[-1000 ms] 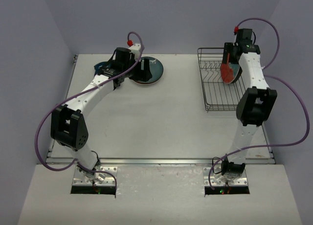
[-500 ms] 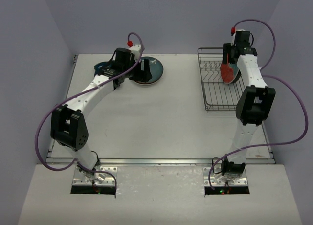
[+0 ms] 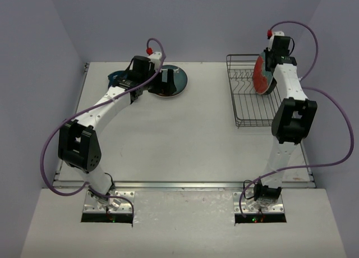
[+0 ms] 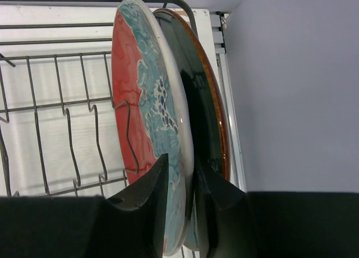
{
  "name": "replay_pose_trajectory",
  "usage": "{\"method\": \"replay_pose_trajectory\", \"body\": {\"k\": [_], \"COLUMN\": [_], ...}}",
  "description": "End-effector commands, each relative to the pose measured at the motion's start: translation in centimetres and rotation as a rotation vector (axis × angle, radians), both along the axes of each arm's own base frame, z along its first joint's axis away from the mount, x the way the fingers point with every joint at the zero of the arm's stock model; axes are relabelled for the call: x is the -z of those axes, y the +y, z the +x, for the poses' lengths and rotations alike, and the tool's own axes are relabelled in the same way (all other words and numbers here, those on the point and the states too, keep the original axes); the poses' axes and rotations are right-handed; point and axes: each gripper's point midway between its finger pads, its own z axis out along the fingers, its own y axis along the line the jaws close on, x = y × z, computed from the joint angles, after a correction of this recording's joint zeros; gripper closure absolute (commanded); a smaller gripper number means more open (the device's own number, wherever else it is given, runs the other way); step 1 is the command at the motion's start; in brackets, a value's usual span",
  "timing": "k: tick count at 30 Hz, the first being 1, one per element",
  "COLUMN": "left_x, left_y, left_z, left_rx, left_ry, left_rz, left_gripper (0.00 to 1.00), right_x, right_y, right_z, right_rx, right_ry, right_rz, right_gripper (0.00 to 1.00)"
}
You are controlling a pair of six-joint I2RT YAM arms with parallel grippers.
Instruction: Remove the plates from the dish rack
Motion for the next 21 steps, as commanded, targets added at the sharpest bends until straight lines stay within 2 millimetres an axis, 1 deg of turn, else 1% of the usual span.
{"method": "replay_pose_trajectory", "body": {"k": [1, 2, 3, 7, 9, 11, 12, 14, 16, 17, 18, 21], "left_x": [-2.3, -2.2, -2.3, -2.2, -2.2, -2.2, -2.3, -2.4, -2.5, -2.5, -2.5, -2.4], "left_y": [-0.8, -0.8, -0.8, -0.9, -0.8, -0.6, -0.5, -0.4, -0.2, -0.1, 0.0, 0.1], "left_z": [0.0, 0.0, 0.0, 0.0, 0.0, 0.0, 0.0, 0.1, 0.2, 0.2, 0.2, 0.3], "left_rx": [0.020, 0.019, 0.019, 0.021, 0.018, 0.011, 0.005, -0.004, -0.013, -0.018, -0.018, -0.026], "left_ry": [-0.059, -0.055, -0.054, -0.049, -0.050, -0.057, -0.060, -0.068, -0.075, -0.076, -0.076, -0.078], "left_rz": [-0.034, -0.034, -0.035, -0.035, -0.034, -0.031, -0.029, -0.025, -0.022, -0.020, -0.020, -0.016], "left_gripper": [0.00, 0.00, 0.00, 0.00, 0.00, 0.00, 0.00, 0.00, 0.00, 0.00, 0.00, 0.00], "right_x": [0.0, -0.3, -0.5, -2.4, -3.6, -5.3, -5.7, -7.6, -8.9, -9.4, -10.3, -11.9], "right_y": [2.2, 2.3, 2.5, 3.6, 4.4, 5.1, 5.3, 5.5, 5.7, 6.8, 7.3, 7.6], "right_z": [0.5, 0.4, 0.3, 0.1, 0.0, -0.1, -0.1, -0.2, -0.4, -0.2, -0.3, -0.5], "right_rx": [-0.075, -0.079, -0.085, -0.111, -0.128, -0.133, -0.134, -0.132, -0.114, -0.129, -0.132, -0.115], "right_ry": [-0.012, -0.013, -0.014, -0.039, -0.059, -0.093, -0.102, -0.139, -0.163, -0.177, -0.196, -0.229], "right_rz": [0.023, 0.022, 0.019, -0.021, -0.048, -0.091, -0.105, -0.145, -0.184, -0.196, -0.203, -0.225], "right_gripper": [0.95, 0.98, 1.00, 1.00, 1.00, 1.00, 1.00, 1.00, 1.00, 1.00, 1.00, 1.00]}}
